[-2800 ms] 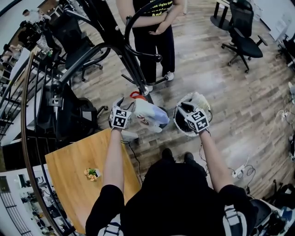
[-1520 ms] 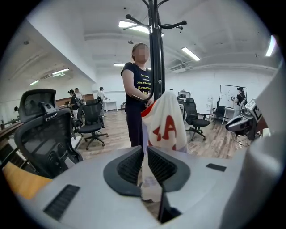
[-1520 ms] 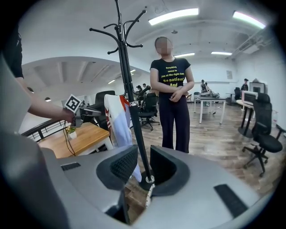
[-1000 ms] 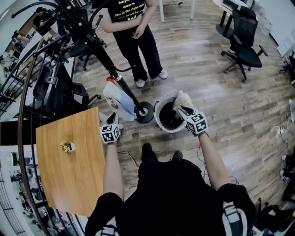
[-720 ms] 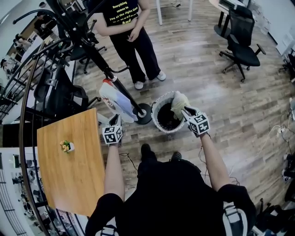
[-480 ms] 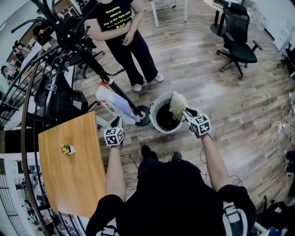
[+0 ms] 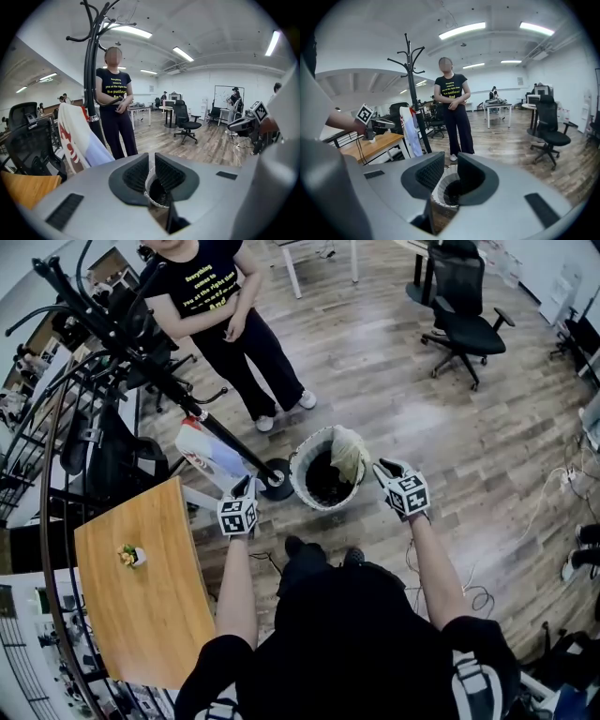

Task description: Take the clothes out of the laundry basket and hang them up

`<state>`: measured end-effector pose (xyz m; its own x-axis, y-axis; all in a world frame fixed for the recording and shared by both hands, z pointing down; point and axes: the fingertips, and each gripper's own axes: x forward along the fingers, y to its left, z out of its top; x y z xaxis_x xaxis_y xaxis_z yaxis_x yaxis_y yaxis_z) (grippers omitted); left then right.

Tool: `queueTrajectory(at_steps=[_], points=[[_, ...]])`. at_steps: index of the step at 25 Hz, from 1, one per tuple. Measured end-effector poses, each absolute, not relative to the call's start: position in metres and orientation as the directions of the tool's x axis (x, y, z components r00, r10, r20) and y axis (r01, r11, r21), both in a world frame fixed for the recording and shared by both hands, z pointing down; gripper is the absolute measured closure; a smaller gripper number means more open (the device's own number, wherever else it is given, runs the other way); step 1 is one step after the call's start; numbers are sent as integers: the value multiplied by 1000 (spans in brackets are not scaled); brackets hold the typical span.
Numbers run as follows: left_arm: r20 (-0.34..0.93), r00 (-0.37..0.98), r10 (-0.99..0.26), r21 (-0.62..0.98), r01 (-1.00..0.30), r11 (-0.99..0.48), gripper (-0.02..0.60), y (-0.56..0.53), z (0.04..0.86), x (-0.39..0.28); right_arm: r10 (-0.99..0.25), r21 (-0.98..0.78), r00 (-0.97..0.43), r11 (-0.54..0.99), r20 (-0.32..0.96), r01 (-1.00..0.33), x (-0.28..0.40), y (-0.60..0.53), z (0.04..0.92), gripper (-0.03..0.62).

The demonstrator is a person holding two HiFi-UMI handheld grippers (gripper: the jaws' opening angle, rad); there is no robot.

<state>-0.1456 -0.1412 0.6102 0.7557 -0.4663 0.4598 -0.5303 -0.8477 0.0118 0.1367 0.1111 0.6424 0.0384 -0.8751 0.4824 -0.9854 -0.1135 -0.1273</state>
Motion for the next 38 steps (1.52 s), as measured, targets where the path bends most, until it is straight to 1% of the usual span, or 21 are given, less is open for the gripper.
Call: queueTrajectory(at_steps=[10, 19, 24, 38], points=[[491, 792, -362, 22, -427, -904, 524, -128, 629, -82, -852, -135, 124, -221, 508, -966, 170, 148, 656, 497], [510, 825, -244, 69, -321, -944, 525, -130, 651, -2, -796, -132, 178, -307, 578, -942, 204, 167, 679, 497], [545, 819, -181, 91, -273, -958, 523, -141, 674, 27, -778, -135, 199, -342, 596, -930, 228, 150, 688, 497], [591, 802, -88, 143, -211, -967, 523, -201, 714, 91, -752, -147, 213, -380, 624, -913, 270, 70, 708, 496]])
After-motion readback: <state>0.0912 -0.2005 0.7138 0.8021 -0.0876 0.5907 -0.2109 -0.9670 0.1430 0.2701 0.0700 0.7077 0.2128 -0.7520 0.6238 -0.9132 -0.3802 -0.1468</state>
